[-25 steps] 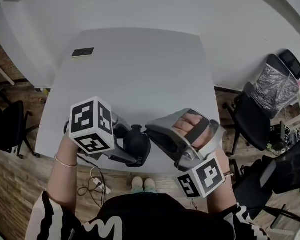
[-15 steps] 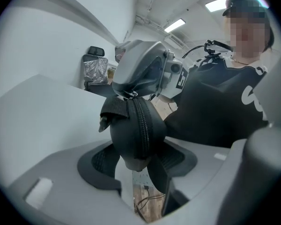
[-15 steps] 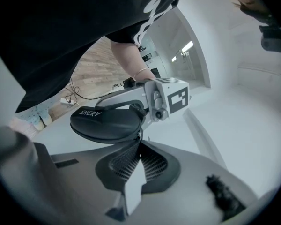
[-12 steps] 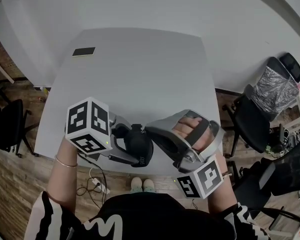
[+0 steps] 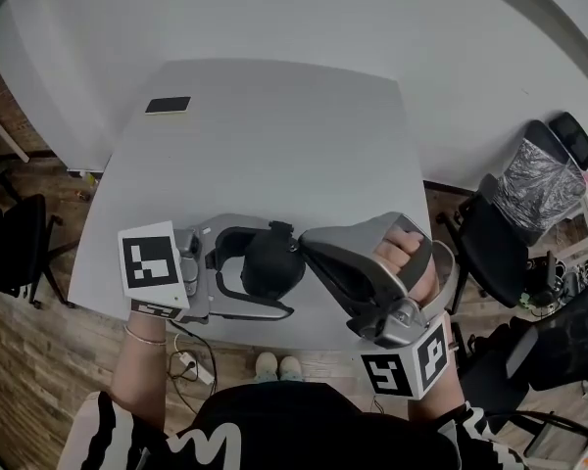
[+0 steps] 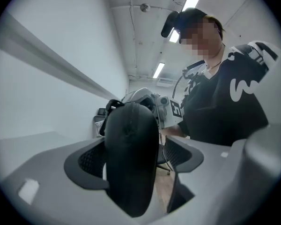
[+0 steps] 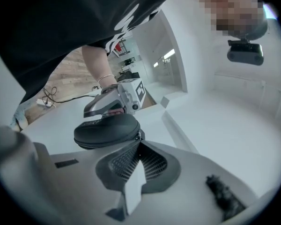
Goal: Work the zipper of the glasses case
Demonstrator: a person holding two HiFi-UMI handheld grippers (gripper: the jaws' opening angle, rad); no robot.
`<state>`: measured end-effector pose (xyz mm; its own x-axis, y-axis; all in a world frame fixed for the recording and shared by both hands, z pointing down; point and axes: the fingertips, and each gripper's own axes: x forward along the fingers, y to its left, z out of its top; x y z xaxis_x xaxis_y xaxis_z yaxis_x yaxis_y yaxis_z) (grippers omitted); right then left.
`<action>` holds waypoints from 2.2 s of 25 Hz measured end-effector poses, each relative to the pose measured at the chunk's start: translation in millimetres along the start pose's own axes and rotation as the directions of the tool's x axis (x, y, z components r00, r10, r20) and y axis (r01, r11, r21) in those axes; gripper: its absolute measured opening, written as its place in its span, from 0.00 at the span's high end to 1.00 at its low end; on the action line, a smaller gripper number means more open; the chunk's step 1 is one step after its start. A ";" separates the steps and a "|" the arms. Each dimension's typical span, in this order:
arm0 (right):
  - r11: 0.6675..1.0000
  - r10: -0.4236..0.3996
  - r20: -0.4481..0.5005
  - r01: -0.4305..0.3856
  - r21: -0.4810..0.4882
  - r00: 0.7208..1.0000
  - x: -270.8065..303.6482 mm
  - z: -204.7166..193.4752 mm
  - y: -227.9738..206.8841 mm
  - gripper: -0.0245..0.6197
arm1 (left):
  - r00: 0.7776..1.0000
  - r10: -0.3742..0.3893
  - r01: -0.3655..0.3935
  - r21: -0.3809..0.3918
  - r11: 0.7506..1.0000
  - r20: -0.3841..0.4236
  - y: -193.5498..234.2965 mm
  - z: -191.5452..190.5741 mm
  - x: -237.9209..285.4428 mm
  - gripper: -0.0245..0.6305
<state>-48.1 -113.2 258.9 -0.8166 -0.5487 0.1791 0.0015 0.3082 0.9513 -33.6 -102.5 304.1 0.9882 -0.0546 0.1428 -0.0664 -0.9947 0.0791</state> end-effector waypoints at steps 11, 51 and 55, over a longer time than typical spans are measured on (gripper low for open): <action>0.996 -0.086 0.093 0.086 0.000 0.992 10.4 25.4 -20.2 0.95 | 0.999 0.032 -0.032 0.032 0.999 0.008 -3.6 8.1 3.9 0.48; 0.958 -0.093 -0.047 0.102 0.269 0.995 14.9 -14.4 25.2 0.95 | 0.918 0.254 -0.201 -0.198 0.960 0.304 51.9 79.5 -28.2 0.50; 0.954 -0.077 -0.064 0.092 0.284 0.995 11.8 -12.9 36.1 0.95 | 0.895 0.288 -0.222 -0.218 0.950 0.340 51.4 90.0 -33.5 0.50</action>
<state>-50.2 -118.7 298.5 -0.7755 -0.6195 0.1215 -0.2373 0.4644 0.8532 -57.7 -159.7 214.6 0.9125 -0.3648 -0.1854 -0.3129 -0.9140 0.2584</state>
